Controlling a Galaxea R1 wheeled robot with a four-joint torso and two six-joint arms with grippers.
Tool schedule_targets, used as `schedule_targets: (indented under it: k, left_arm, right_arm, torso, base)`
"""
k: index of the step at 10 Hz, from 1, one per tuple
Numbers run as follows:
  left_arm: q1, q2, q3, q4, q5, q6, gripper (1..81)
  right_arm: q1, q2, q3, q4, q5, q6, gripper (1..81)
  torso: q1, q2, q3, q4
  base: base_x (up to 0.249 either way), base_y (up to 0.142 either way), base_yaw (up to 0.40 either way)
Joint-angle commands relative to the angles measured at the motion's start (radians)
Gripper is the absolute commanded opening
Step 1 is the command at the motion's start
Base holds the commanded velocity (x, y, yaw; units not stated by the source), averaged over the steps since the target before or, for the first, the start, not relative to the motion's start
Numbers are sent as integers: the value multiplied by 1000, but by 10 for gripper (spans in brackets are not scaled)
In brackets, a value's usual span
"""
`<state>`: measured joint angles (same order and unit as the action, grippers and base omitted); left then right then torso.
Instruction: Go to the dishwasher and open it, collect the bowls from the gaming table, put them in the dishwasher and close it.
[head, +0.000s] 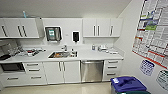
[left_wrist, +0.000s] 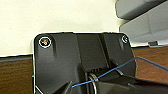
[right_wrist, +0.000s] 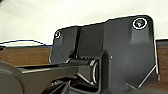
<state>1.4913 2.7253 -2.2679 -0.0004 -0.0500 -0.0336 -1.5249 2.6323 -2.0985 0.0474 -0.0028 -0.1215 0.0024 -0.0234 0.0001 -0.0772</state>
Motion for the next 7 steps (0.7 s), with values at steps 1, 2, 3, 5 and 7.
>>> schedule_targets:
  k: [1, 2, 3, 5, 7]
  left_arm:
    - [-65, -18, 11, 11, 45, 0, 811]
    - [-64, -18, 11, 11, 45, 0, 811]
    - [-65, -18, 11, 11, 45, 0, 811]
    - [-64, -19, 11, 11, 35, 0, 811]
    - [-65, -18, 11, 11, 33, 0, 811]
  right_arm:
    - [62, -19, 16, -4, -51, -1, 811]
    - [61, -19, 13, -4, -51, -1, 811]
    - [59, -19, 11, -4, -51, -1, 811]
    - [59, -18, 9, -4, -51, -1, 811]
    - [59, -18, 9, -4, -51, -1, 811]
  torso:
    - [0, 0, 0, 0]
    - [0, 0, 0, 0]
    - [0, 0, 0, 0]
    - [0, 0, 0, 0]
    - [-1, 0, 0, 0]
  base:
    - [110, 0, 0]
    - [130, 0, 0]
    - [143, 0, 0]
    - [152, 0, 0]
    - [166, 0, 0]
